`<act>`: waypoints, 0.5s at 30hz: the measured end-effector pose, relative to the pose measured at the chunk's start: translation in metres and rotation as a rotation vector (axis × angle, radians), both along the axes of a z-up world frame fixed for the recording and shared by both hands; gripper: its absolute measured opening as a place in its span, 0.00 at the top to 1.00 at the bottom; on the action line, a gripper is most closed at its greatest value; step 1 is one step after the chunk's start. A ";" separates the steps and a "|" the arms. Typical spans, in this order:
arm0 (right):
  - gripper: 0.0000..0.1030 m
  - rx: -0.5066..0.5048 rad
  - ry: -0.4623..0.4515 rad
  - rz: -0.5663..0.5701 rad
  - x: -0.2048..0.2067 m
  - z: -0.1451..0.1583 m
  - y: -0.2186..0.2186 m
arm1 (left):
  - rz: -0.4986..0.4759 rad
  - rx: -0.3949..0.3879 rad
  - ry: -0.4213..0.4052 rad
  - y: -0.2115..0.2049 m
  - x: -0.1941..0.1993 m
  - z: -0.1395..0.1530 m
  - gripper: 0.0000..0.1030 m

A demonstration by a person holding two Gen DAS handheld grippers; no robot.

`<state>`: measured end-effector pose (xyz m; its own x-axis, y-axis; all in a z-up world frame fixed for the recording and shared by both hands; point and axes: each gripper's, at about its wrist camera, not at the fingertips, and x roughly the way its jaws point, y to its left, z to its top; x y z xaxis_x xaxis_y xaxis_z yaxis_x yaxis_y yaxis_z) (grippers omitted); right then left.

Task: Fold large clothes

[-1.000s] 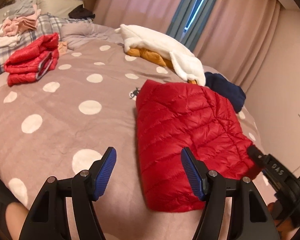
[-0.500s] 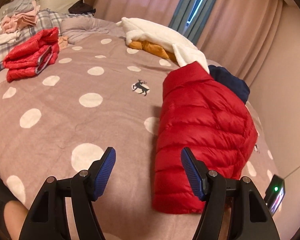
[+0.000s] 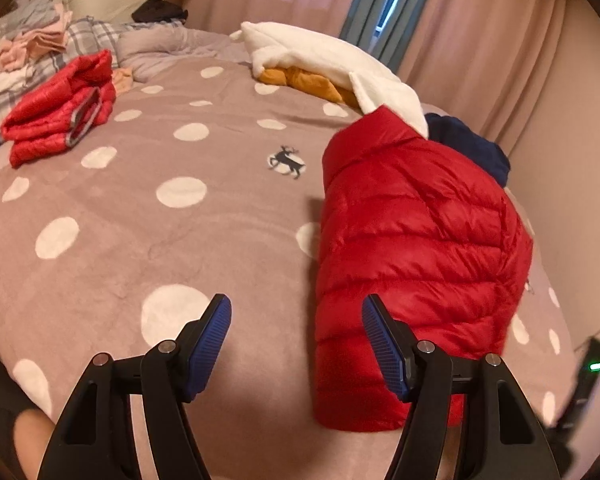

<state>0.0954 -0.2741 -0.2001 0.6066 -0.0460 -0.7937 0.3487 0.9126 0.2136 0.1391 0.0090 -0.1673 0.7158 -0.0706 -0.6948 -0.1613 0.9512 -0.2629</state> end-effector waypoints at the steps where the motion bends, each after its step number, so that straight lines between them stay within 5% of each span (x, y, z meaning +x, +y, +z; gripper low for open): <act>1: 0.61 0.003 0.005 -0.001 0.000 0.009 -0.001 | 0.010 0.001 -0.007 0.002 0.002 0.002 0.35; 3: 0.39 -0.056 0.009 0.000 -0.002 0.027 0.001 | 0.030 0.002 -0.022 0.005 0.007 0.004 0.35; 9: 0.38 -0.071 -0.147 0.041 0.002 0.088 0.012 | 0.038 -0.008 -0.053 0.010 0.048 0.007 0.35; 11: 0.42 -0.070 -0.214 0.062 0.013 0.106 0.019 | 0.056 -0.003 -0.077 0.013 0.063 0.010 0.35; 15: 0.68 -0.050 -0.349 0.156 0.051 0.128 0.039 | 0.080 -0.024 -0.123 0.014 0.099 0.013 0.35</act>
<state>0.1466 -0.2351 -0.0720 0.8427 0.0351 -0.5372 0.1187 0.9612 0.2489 0.2377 0.0228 -0.1539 0.7993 -0.0256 -0.6004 -0.2017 0.9297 -0.3082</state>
